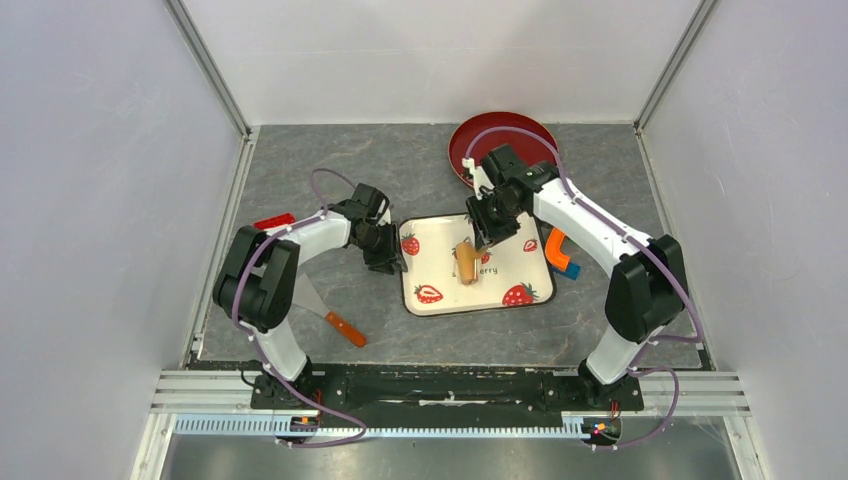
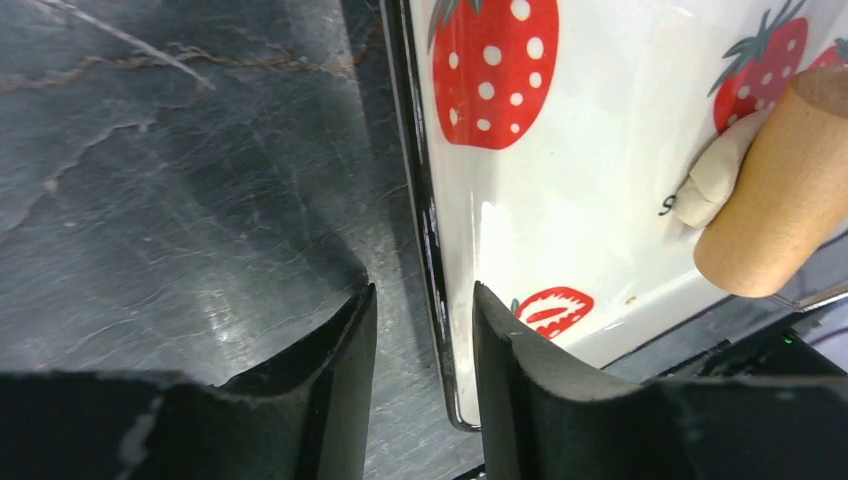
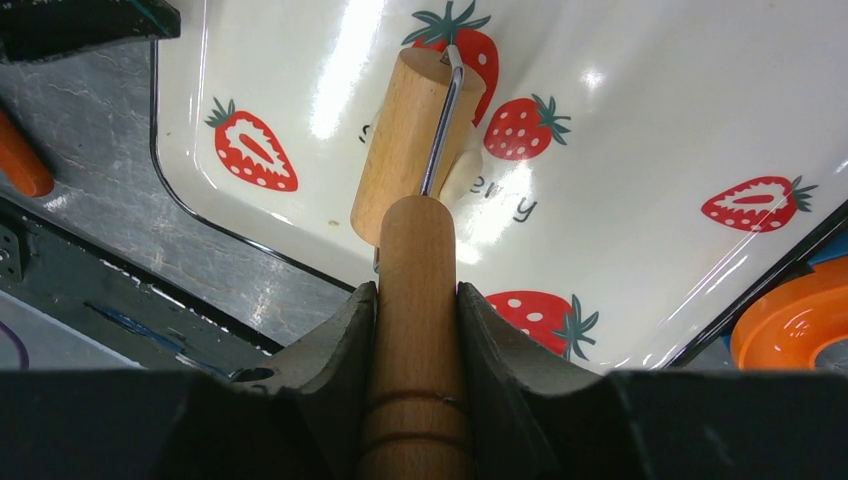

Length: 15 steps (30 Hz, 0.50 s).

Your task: Roll out the dumpling wrappers from the dough

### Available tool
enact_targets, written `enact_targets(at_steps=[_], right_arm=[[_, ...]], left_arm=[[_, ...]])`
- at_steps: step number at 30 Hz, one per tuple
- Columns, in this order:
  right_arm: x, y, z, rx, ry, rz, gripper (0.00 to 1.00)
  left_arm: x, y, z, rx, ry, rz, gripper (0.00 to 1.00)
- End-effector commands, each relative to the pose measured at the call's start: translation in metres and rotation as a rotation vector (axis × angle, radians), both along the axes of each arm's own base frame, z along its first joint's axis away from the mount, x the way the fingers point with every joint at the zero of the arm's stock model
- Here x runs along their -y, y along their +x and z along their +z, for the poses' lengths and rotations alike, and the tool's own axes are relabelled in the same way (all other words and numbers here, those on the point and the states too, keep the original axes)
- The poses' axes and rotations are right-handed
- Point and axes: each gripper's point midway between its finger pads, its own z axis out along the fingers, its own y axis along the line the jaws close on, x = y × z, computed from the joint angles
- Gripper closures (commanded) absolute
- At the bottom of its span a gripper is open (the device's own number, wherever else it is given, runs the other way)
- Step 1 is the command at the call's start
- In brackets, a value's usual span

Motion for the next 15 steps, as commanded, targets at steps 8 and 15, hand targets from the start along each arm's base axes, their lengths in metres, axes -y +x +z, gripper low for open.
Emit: enact_targets(at_steps=[8, 15], right_arm=[[0.010, -0.003, 0.005, 0.058, 0.049, -0.033, 1.00], [0.026, -0.009, 0.001, 0.046, 0.038, -0.070, 1.00]], left_arm=[[0.041, 0.023, 0.050, 0.193, -0.010, -0.145, 0.56], [0.078, 0.024, 0.050, 0.170, -0.098, -0.204, 0.57]])
